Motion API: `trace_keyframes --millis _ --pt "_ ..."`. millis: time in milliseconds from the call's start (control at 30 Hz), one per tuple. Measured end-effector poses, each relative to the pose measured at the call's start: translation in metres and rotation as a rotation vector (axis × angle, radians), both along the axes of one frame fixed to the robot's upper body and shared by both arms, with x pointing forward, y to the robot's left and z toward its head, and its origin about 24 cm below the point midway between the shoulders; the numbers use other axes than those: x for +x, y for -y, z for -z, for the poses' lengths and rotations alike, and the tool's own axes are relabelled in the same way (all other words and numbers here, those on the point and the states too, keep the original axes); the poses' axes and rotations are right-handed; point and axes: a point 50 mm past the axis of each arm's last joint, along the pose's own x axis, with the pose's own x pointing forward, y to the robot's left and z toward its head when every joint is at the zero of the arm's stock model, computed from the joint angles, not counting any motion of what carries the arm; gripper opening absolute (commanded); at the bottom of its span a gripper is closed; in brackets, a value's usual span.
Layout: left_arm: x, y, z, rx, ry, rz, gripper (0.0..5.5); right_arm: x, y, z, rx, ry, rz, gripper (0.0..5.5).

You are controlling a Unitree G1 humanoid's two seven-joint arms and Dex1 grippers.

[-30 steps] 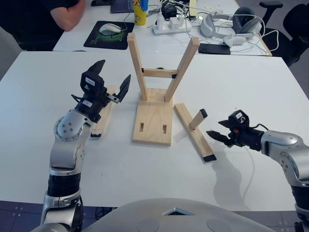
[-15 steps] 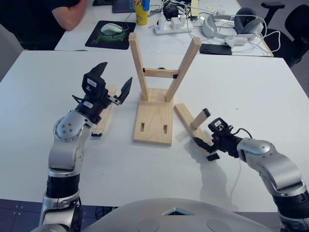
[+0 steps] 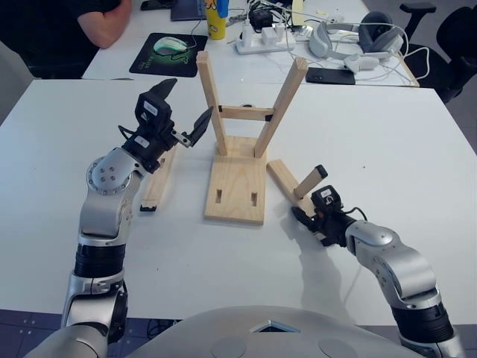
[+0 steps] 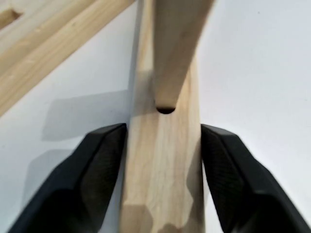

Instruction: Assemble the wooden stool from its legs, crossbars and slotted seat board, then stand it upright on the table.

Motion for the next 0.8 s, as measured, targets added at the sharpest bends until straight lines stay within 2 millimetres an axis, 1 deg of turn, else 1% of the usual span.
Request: trace_keyframes --millis 67,233,433,467,533,600,667,733,800 --pt "0.003 -0.003 0.001 0.006 0.003 -0.037 4.49 0.003 0.0 0.0 0.001 0.007 0.001 2.06" --pt "0.008 -0.016 0.005 0.005 0.003 -0.149 4.49 0.008 0.004 0.001 0.006 0.021 0.0 2.06" --pt "0.008 -0.023 0.009 0.0 -0.007 -0.189 4.49 0.011 0.009 0.0 0.028 0.045 -0.003 2.06" --pt "0.007 -0.024 0.01 -0.017 -0.02 -0.181 4.69 0.013 0.013 0.0 0.056 0.054 0.017 2.06" --pt "0.007 -0.026 0.01 -0.054 -0.044 -0.161 4.87 0.019 0.018 -0.002 0.142 0.098 0.057 2.06" --pt "0.006 -0.027 0.009 -0.107 -0.062 -0.129 5.12 0.03 0.026 -0.011 0.256 0.166 0.103 2.06" --pt "0.002 -0.025 0.003 -0.204 -0.086 -0.032 5.39 0.043 0.042 -0.031 0.353 0.274 0.149 2.06" --pt "-0.003 -0.021 -0.004 -0.292 -0.116 0.071 5.4 0.05 0.056 -0.048 0.437 0.369 0.16 2.06" --pt "-0.007 -0.017 -0.009 -0.38 -0.154 0.181 5.4 0.051 0.065 -0.059 0.521 0.422 0.143 2.06"
